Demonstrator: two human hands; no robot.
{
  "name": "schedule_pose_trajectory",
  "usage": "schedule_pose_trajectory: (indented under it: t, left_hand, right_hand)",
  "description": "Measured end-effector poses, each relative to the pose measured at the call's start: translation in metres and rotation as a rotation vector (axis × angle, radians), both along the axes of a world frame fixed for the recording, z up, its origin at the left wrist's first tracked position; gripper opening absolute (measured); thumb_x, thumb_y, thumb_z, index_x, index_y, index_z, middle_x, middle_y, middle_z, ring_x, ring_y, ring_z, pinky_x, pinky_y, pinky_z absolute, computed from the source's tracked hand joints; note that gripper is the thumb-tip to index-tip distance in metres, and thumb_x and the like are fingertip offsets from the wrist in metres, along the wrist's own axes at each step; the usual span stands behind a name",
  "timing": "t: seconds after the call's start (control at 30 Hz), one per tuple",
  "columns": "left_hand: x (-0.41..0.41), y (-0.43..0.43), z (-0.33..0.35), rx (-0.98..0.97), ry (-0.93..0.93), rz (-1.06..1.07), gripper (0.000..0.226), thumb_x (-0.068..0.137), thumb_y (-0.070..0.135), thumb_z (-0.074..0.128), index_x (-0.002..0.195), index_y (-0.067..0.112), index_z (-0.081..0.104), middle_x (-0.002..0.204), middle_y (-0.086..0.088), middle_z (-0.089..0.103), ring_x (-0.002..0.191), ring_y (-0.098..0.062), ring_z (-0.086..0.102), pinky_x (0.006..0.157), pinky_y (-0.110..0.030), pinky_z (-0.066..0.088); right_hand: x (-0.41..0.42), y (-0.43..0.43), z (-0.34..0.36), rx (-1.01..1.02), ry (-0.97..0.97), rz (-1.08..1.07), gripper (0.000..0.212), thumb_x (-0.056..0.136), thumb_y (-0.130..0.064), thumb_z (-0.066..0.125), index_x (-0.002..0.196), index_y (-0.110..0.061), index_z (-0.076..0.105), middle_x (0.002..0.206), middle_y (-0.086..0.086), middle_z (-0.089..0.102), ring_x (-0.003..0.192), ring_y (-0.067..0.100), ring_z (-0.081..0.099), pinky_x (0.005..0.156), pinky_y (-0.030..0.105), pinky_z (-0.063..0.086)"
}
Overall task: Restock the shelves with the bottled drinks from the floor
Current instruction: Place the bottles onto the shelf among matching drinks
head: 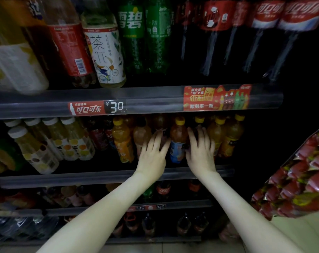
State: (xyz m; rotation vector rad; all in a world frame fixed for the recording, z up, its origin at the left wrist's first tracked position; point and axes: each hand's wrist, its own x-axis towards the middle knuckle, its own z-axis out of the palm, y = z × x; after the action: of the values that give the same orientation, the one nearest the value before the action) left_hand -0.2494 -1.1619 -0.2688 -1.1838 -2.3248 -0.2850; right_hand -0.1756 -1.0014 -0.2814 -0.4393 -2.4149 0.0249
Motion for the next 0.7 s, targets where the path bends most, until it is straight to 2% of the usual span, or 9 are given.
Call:
schedule_pose_trajectory:
  t: [0.07, 0.17, 0.3, 0.4, 0.57, 0.7]
  left_hand:
    - [0.009, 0.003, 0.023, 0.095, 0.034, -0.136, 0.061, 0.068, 0.008, 0.076, 0.126, 0.005, 0.054, 0.131, -0.025, 0.047, 0.116, -0.036, 0.045, 0.093, -0.048, 0.048]
    - [0.017, 0.000, 0.076, 0.265, 0.165, -0.294, 0.039, 0.081, 0.008, 0.066, 0.119, 0.001, 0.060, 0.124, -0.024, 0.058, 0.112, -0.033, 0.052, 0.096, -0.041, 0.045]
    - [0.012, -0.015, 0.141, 0.429, 0.301, -0.321, 0.032, 0.087, 0.011, 0.060, 0.117, 0.002, 0.060, 0.116, -0.021, 0.062, 0.106, -0.031, 0.056, 0.092, -0.038, 0.045]
    - [-0.004, -0.031, 0.172, 0.483, 0.324, -0.209, 0.032, 0.087, 0.013, 0.061, 0.118, 0.003, 0.063, 0.118, -0.019, 0.060, 0.110, -0.029, 0.053, 0.095, -0.037, 0.042]
    - [-0.046, -0.072, 0.196, 0.486, 0.336, 0.058, 0.042, 0.085, 0.019, 0.058, 0.124, 0.005, 0.058, 0.127, -0.023, 0.051, 0.117, -0.036, 0.047, 0.099, -0.045, 0.040]
    - [-0.070, -0.106, 0.204, 0.488, 0.305, 0.199, 0.050, 0.085, 0.024, 0.052, 0.132, 0.008, 0.052, 0.133, -0.027, 0.044, 0.122, -0.040, 0.040, 0.103, -0.050, 0.037]
  right_hand:
    - [0.005, -0.009, 0.017, 0.010, 0.175, 0.139, 0.078, 0.074, -0.009, 0.076, 0.138, -0.012, 0.034, 0.137, 0.018, 0.040, 0.124, 0.033, 0.039, 0.097, 0.051, 0.041]
    - [0.012, -0.027, 0.061, 0.064, 0.374, 0.366, 0.051, 0.089, -0.009, 0.060, 0.135, -0.008, 0.038, 0.135, 0.015, 0.043, 0.119, 0.030, 0.048, 0.103, 0.039, 0.039]
    - [0.011, -0.042, 0.132, 0.095, 0.537, 0.434, 0.041, 0.093, -0.008, 0.054, 0.131, -0.003, 0.041, 0.125, 0.020, 0.056, 0.120, 0.028, 0.050, 0.108, 0.033, 0.037]
    - [0.000, -0.052, 0.170, 0.044, 0.507, 0.436, 0.045, 0.091, -0.010, 0.056, 0.133, -0.005, 0.039, 0.127, 0.019, 0.053, 0.121, 0.028, 0.045, 0.108, 0.029, 0.032]
    - [-0.032, -0.086, 0.208, -0.094, 0.356, 0.465, 0.048, 0.091, -0.013, 0.062, 0.135, -0.004, 0.044, 0.130, 0.011, 0.050, 0.124, 0.022, 0.042, 0.106, 0.028, 0.034]
    - [-0.066, -0.124, 0.235, -0.368, 0.201, 0.496, 0.065, 0.095, -0.030, 0.057, 0.149, -0.013, 0.025, 0.148, 0.004, 0.036, 0.138, 0.017, 0.031, 0.107, 0.021, 0.025]
